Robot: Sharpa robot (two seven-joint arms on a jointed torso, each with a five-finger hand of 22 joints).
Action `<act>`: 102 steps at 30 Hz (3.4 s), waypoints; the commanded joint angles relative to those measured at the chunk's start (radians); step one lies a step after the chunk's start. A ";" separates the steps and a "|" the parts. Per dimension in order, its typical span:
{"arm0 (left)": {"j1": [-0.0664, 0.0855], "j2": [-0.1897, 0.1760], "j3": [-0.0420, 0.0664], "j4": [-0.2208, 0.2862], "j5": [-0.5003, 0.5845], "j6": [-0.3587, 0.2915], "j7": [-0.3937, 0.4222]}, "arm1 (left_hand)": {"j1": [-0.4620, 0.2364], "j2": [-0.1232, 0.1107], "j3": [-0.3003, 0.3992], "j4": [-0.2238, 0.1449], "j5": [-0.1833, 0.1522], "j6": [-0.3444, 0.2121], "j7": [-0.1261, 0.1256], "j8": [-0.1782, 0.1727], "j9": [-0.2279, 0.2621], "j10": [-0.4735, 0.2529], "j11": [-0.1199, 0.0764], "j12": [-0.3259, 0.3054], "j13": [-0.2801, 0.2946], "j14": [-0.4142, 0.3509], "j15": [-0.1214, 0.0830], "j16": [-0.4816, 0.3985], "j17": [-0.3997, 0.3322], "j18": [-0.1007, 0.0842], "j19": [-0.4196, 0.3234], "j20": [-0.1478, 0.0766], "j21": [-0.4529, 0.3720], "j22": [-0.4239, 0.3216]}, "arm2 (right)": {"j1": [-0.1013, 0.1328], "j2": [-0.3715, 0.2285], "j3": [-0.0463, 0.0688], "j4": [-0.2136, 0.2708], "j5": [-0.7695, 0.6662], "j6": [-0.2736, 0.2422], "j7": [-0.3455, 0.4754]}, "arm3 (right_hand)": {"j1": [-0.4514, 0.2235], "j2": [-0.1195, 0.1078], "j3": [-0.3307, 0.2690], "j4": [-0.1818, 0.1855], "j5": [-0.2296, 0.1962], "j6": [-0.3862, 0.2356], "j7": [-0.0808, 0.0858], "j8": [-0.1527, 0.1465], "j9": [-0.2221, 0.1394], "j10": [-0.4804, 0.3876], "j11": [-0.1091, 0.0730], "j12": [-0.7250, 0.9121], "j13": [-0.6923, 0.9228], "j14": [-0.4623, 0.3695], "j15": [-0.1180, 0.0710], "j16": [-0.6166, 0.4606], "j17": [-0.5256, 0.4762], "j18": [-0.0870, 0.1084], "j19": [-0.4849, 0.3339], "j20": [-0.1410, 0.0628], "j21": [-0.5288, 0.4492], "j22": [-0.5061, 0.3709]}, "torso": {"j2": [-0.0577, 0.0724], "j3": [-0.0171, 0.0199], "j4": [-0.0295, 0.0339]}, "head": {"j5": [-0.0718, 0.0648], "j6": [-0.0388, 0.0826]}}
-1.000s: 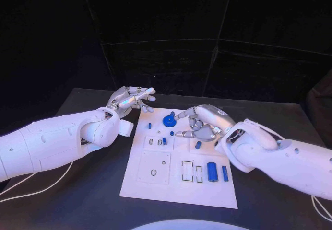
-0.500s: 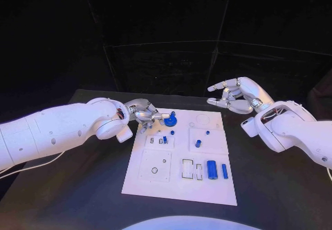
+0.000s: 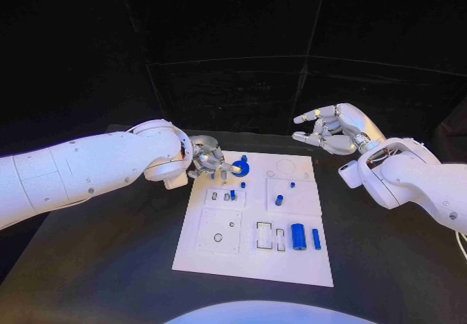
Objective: Assemble the parts on the task board
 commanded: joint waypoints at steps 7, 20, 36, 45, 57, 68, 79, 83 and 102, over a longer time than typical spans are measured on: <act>0.026 0.068 -0.048 -0.056 -0.013 0.093 -0.072 | -0.003 0.008 -0.026 -0.004 -0.003 -0.028 -0.001 0.039 0.037 0.008 0.000 0.017 0.023 0.098 -0.008 0.011 0.224 -0.018 0.006 -0.005 0.025 0.036 | 0.002 0.011 0.001 -0.014 0.009 0.021 -0.014 | -0.015 0.012 -0.012 0.002 0.007 0.004 -0.001 0.007 0.000 -0.002 -0.006 -0.007 -0.005 0.034 -0.005 -0.006 -0.003 0.001 -0.001 -0.004 -0.009 -0.004 | 0.001 0.0001 -0.0018 | 0.006 -0.003; 0.035 0.139 -0.087 -0.125 -0.044 0.114 -0.083 | 0.023 0.008 -0.029 -0.014 -0.003 -0.043 0.000 0.056 0.056 0.009 0.001 0.025 0.034 0.100 -0.007 0.016 0.234 -0.022 0.008 -0.004 0.043 0.062 | 0.002 0.019 0.001 -0.029 0.003 0.040 -0.038 | -0.021 0.014 -0.018 0.003 0.019 0.005 -0.002 0.012 0.000 -0.006 -0.007 -0.015 -0.014 0.033 -0.005 -0.013 -0.011 0.002 -0.003 -0.005 -0.015 -0.012 | 0.003 -0.0016 -0.0001 | 0.006 -0.009; 0.036 0.168 -0.090 -0.146 -0.052 0.157 -0.086 | 0.044 0.015 -0.028 -0.023 -0.003 -0.051 -0.003 0.080 0.081 0.014 -0.001 0.033 0.045 0.102 -0.009 0.019 0.240 -0.023 0.008 -0.005 0.054 0.077 | 0.002 0.027 0.001 -0.042 0.005 0.051 -0.049 | -0.021 0.015 -0.022 0.001 0.044 0.004 -0.003 0.015 -0.001 -0.009 -0.007 -0.019 -0.020 0.033 -0.006 -0.018 -0.015 0.003 -0.005 -0.005 -0.021 -0.022 | 0.004 -0.0019 0.0016 | 0.006 -0.014; 0.037 0.178 -0.091 -0.160 -0.063 0.183 -0.088 | 0.055 0.014 -0.027 -0.031 -0.002 -0.054 -0.004 0.087 0.089 0.014 -0.001 0.034 0.046 0.102 -0.009 0.019 0.241 -0.023 0.007 -0.005 0.056 0.081 | 0.002 0.028 0.001 -0.048 0.005 0.054 -0.052 | -0.021 0.015 -0.022 0.001 0.046 0.003 -0.003 0.016 -0.001 -0.009 -0.007 -0.019 -0.020 0.032 -0.006 -0.019 -0.016 0.003 -0.006 -0.005 -0.022 -0.023 | 0.004 -0.0022 -0.0001 | 0.008 -0.018; 0.037 0.190 -0.102 -0.166 -0.065 0.210 -0.090 | 0.060 0.018 -0.025 -0.034 -0.002 -0.056 -0.004 0.093 0.095 0.016 -0.002 0.037 0.051 0.103 -0.009 0.021 0.245 -0.024 0.007 -0.005 0.061 0.089 | 0.002 0.032 0.001 -0.050 0.005 0.059 -0.055 | -0.022 0.015 -0.023 0.001 0.049 0.004 -0.003 0.016 -0.001 -0.009 -0.007 -0.018 -0.019 0.032 -0.006 -0.019 -0.016 0.003 -0.006 -0.006 -0.022 -0.023 | 0.004 -0.0023 0.0009 | 0.005 -0.023; 0.037 0.195 -0.109 -0.167 -0.065 0.220 -0.091 | 0.066 0.023 -0.021 -0.038 -0.002 -0.057 -0.005 0.100 0.103 0.019 -0.003 0.040 0.056 0.103 -0.010 0.023 0.247 -0.025 0.007 -0.005 0.064 0.093 | 0.002 0.034 0.000 -0.044 0.005 0.067 -0.060 | -0.020 0.018 -0.023 -0.001 0.067 0.003 -0.004 0.019 -0.001 -0.008 -0.008 -0.017 -0.020 0.033 -0.007 -0.020 -0.015 0.003 -0.005 -0.006 -0.024 -0.024 | 0.004 -0.0015 0.0012 | 0.007 -0.028; 0.037 0.198 -0.110 -0.161 -0.065 0.207 -0.090 | 0.086 0.038 -0.005 -0.053 -0.002 -0.063 -0.007 0.112 0.118 0.021 -0.004 0.042 0.059 0.104 -0.011 0.024 0.249 -0.024 0.004 -0.005 0.064 0.093 | 0.002 0.036 0.000 -0.046 0.005 0.069 -0.062 | -0.018 0.019 -0.023 -0.002 0.075 0.003 -0.004 0.020 -0.002 -0.009 -0.008 -0.018 -0.021 0.033 -0.007 -0.021 -0.015 0.003 -0.004 -0.006 -0.024 -0.024 | 0.004 -0.0018 0.0013 | 0.006 -0.029; 0.037 0.199 -0.110 -0.159 -0.065 0.197 -0.089 | 0.109 0.052 0.016 -0.072 -0.002 -0.070 -0.008 0.121 0.131 0.023 -0.005 0.044 0.063 0.104 -0.012 0.024 0.251 -0.024 0.003 -0.006 0.066 0.097 | 0.002 0.038 0.000 -0.048 0.005 0.071 -0.062 | -0.018 0.019 -0.023 -0.002 0.076 0.003 -0.004 0.020 -0.002 -0.009 -0.008 -0.018 -0.022 0.033 -0.007 -0.021 -0.015 0.003 -0.004 -0.006 -0.024 -0.024 | 0.004 -0.0017 0.0019 | 0.005 -0.029; 0.036 0.185 -0.110 -0.134 -0.030 0.183 -0.084 | 0.315 0.081 0.329 -0.299 0.011 -0.124 -0.009 0.103 0.154 0.007 -0.010 0.013 0.052 0.105 -0.017 0.025 0.252 -0.024 -0.003 -0.012 0.073 0.113 | 0.002 0.055 0.000 -0.065 0.005 0.087 -0.062 | -0.017 0.021 -0.022 -0.003 0.081 0.002 -0.004 0.021 -0.002 -0.009 -0.008 -0.019 -0.022 0.034 -0.007 -0.021 -0.015 0.003 -0.004 -0.006 -0.025 -0.025 | 0.004 -0.0023 0.0030 | 0.005 -0.035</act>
